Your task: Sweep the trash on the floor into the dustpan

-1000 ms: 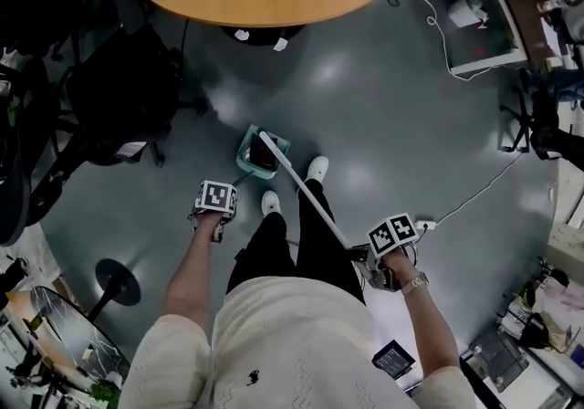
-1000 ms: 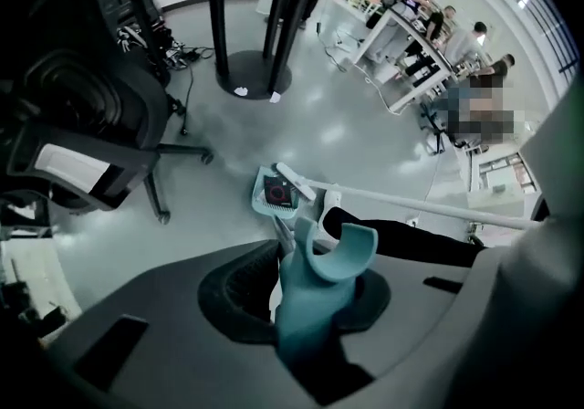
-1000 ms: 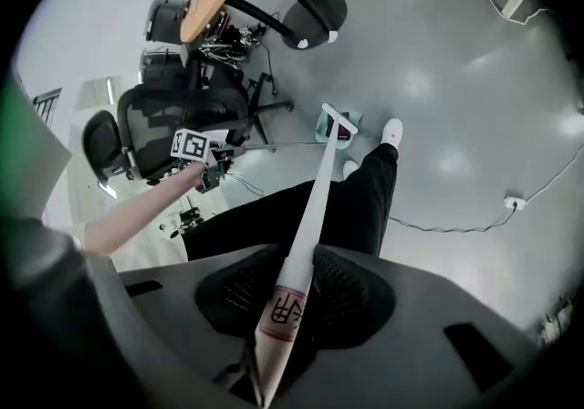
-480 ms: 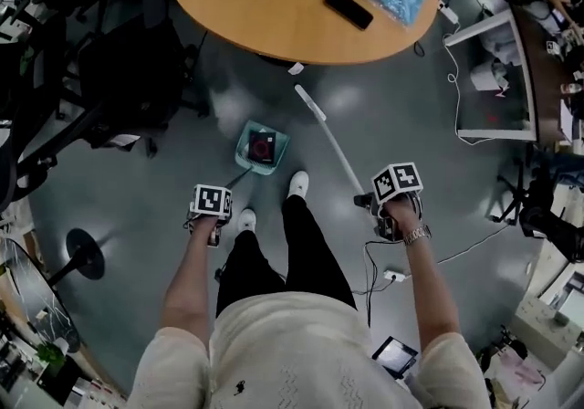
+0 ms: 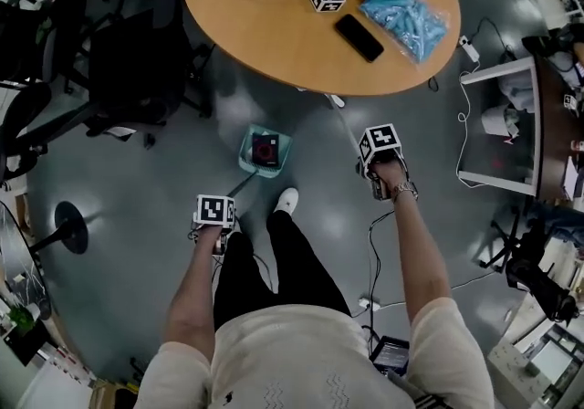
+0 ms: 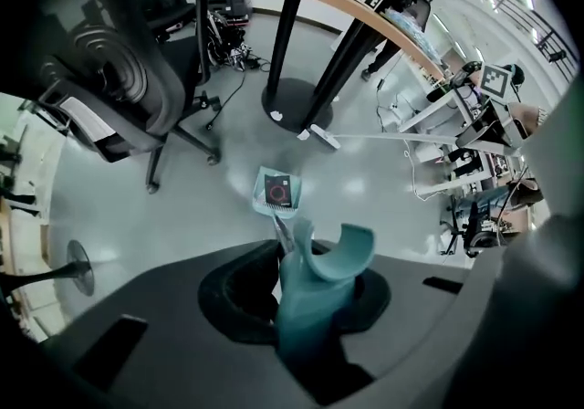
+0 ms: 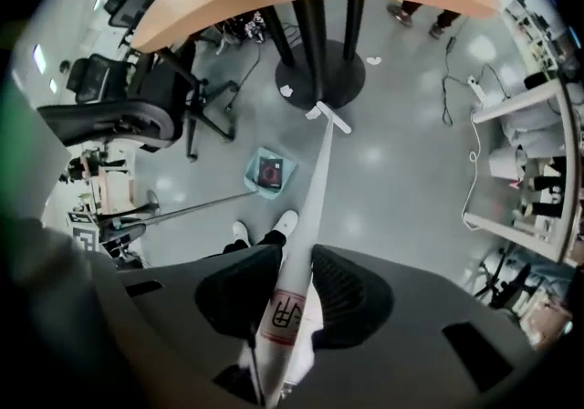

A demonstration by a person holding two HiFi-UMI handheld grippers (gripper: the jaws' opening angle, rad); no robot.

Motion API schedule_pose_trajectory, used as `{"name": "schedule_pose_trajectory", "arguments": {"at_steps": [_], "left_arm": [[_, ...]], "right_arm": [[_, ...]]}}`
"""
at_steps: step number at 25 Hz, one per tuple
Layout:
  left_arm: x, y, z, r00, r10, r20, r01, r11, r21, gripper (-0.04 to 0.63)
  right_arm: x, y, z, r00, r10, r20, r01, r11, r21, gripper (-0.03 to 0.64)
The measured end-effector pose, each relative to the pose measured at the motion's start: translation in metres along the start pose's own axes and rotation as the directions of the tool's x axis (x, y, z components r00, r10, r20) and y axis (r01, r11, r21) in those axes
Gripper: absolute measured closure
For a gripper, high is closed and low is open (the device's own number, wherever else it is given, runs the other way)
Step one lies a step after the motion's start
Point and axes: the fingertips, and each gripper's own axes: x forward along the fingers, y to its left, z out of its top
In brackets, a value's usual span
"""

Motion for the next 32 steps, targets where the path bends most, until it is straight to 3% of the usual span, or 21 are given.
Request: {"name": "schedule_pose_trajectory", "arguments": {"at_steps": [2,4,7,11,13,17,23,25,27,31,32], "left_arm": [[0.004,-0.001,0.002,1.000,-0.003,-0.005,0.003,1.000,-0.002,0.503],[0.008,-0.002,-0.001,1.000,-0.002,-0.015,0.002,1.000,0.010,0.503],[0.012,0.001,-0.007,0.999,0.005,-0.032,-0.005,1.000,0.019,0.503],[0.014,0.014,-0.020,0.998,0.021,-0.057,-0.021,1.000,0.002,0.503],[0.013,0.024,-0.026,0.997,0.032,-0.067,-0.032,0.999,0.000,0.503],[0.012,0.043,-0.034,0.998,0.027,-0.062,-0.028,1.000,-0.008,0.503],[0.012,0.064,-0.048,0.998,0.041,-0.057,-0.041,0.999,-0.015,0.503],[0.012,0.072,-0.056,0.998,0.046,-0.048,-0.047,0.999,-0.013,0.503],[0.011,0.081,-0.069,0.998,0.037,-0.054,-0.038,0.999,-0.021,0.503],[0.003,0.092,-0.090,0.999,-0.002,-0.039,0.001,1.000,-0.011,0.503],[0.002,0.095,-0.096,0.999,-0.009,-0.035,0.009,1.000,-0.007,0.503]], "right_arm": [[0.005,0.005,0.004,0.999,-0.049,-0.018,0.047,0.994,-0.096,0.494],[0.012,0.012,-0.002,0.991,-0.125,-0.048,0.111,0.967,-0.229,0.494],[0.025,0.014,-0.018,0.961,-0.268,-0.063,0.217,0.880,-0.422,0.492],[0.041,0.014,-0.048,0.923,-0.381,-0.056,0.273,0.749,-0.603,0.489],[0.042,0.016,-0.062,0.912,-0.407,-0.054,0.270,0.695,-0.666,0.489],[0.038,0.034,-0.094,0.921,-0.383,-0.074,0.210,0.647,-0.733,0.489],[0.038,0.071,-0.157,0.901,-0.429,-0.064,0.153,0.454,-0.878,0.489],[0.039,0.091,-0.182,0.900,-0.428,-0.079,0.117,0.414,-0.903,0.489],[0.039,0.116,-0.204,0.908,-0.402,-0.116,0.074,0.428,-0.901,0.489],[0.043,0.159,-0.240,0.928,-0.299,-0.221,-0.008,0.578,-0.816,0.489],[0.046,0.163,-0.247,0.927,-0.295,-0.233,-0.012,0.596,-0.803,0.489]]}}
